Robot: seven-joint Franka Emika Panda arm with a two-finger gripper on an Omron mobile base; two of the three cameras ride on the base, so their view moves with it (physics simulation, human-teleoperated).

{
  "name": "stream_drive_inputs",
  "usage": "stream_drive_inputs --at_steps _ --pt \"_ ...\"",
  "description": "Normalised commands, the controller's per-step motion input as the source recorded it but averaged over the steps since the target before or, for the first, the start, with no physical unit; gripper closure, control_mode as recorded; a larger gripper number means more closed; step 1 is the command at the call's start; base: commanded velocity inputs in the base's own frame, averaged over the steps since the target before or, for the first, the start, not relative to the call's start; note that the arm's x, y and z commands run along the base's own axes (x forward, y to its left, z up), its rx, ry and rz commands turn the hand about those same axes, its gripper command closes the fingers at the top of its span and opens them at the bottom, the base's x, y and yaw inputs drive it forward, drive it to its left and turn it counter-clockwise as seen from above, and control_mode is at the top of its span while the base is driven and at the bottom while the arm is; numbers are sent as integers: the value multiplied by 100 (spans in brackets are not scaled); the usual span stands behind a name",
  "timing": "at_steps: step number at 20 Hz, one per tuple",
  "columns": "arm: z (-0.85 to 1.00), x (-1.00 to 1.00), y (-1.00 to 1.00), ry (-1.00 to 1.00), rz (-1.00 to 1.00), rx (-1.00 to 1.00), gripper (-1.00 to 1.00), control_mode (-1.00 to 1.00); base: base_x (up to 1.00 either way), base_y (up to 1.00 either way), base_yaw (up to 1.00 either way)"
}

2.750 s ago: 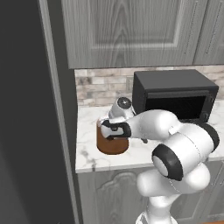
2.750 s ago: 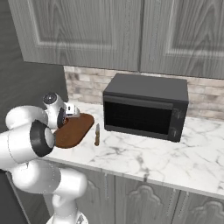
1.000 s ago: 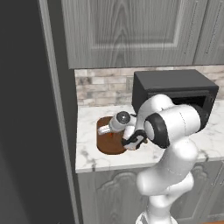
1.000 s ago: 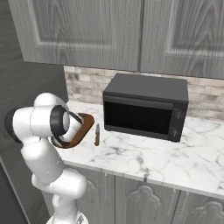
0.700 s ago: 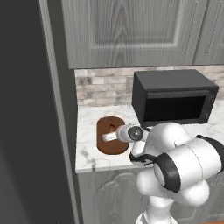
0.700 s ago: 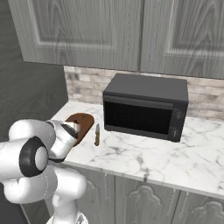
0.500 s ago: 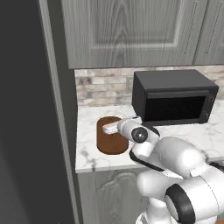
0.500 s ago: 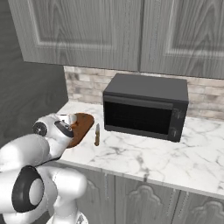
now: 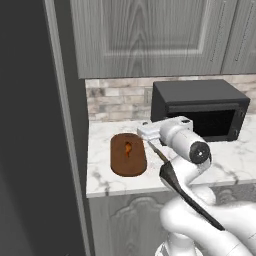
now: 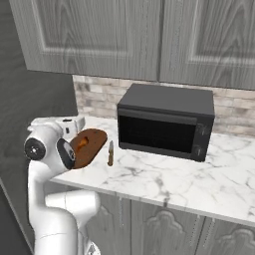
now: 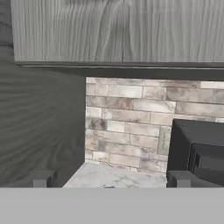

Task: Retrieve the chicken drumstick from the fridge and place it on the cutting board.

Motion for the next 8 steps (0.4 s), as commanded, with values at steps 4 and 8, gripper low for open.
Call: stream_drive_inputs --at_steps 4,8 --pt "83 -100 -71 -2 -1 5 -100 -100 0 0 0" --pt "-2 -75 -48 -1 -7 0 -100 -100 0 0 0"
